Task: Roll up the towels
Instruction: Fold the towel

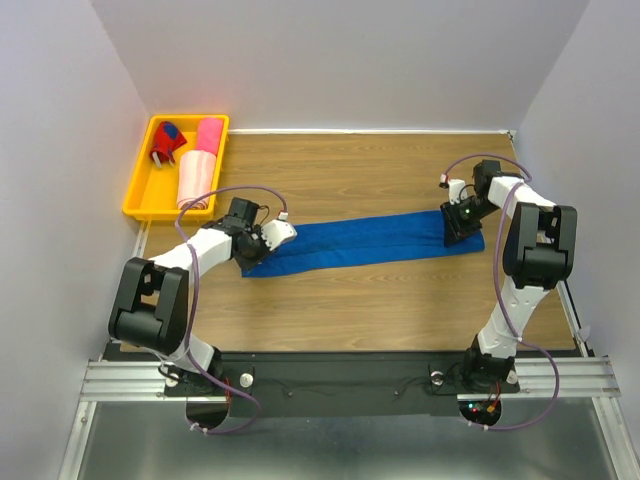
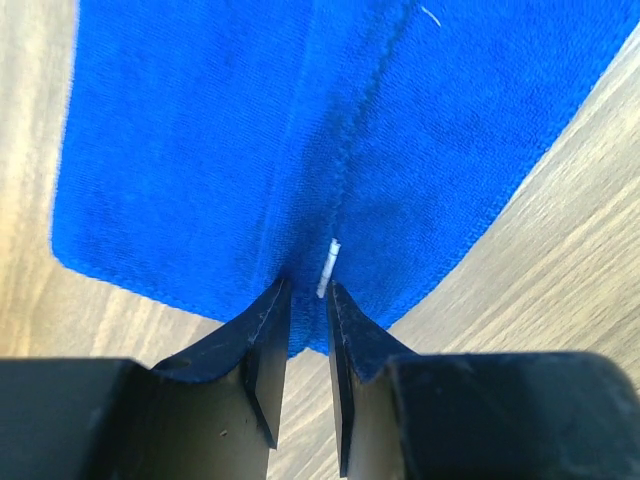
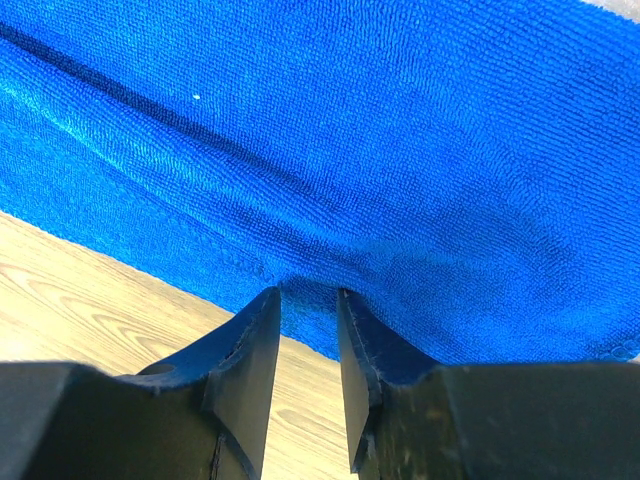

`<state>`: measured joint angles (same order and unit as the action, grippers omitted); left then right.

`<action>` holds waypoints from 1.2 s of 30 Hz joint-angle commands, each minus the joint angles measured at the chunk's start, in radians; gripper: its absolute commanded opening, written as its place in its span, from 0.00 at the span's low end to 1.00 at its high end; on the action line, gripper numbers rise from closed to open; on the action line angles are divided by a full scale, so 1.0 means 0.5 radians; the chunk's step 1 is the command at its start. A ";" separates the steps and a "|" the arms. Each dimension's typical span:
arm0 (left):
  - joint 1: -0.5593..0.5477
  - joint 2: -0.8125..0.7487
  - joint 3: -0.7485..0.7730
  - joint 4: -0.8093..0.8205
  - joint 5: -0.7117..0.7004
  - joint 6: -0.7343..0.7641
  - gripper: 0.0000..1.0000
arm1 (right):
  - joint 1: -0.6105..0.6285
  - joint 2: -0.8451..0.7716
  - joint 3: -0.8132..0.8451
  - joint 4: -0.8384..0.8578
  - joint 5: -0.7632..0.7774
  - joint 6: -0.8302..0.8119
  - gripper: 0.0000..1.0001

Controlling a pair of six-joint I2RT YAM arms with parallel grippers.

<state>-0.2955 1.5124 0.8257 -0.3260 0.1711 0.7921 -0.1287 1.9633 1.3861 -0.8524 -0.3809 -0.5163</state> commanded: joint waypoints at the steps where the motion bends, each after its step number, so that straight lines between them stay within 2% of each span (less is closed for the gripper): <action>1: 0.011 -0.073 0.140 -0.109 0.081 0.023 0.33 | 0.027 0.019 -0.023 0.027 0.047 -0.004 0.35; 10: 0.011 -0.058 0.137 -0.161 0.057 0.088 0.41 | 0.027 0.031 -0.011 0.024 0.047 -0.001 0.35; 26: 0.011 0.160 0.162 -0.066 0.060 0.112 0.42 | 0.027 0.046 0.007 0.021 0.065 0.002 0.35; 29: 0.011 0.166 0.162 -0.051 0.063 0.106 0.36 | 0.027 0.046 0.004 0.017 0.062 0.002 0.35; 30: 0.011 0.166 0.171 -0.063 0.066 0.106 0.29 | 0.027 0.043 0.004 0.017 0.062 -0.001 0.35; 32: 0.017 0.148 0.183 -0.081 0.075 0.106 0.20 | 0.027 0.040 -0.002 0.017 0.065 -0.001 0.35; 36: 0.017 0.077 0.235 -0.167 0.081 0.118 0.18 | 0.027 0.028 -0.014 0.017 0.059 -0.004 0.35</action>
<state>-0.2924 1.5848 0.8940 -0.3653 0.1917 0.8387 -0.1284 1.9636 1.3865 -0.8528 -0.3767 -0.5156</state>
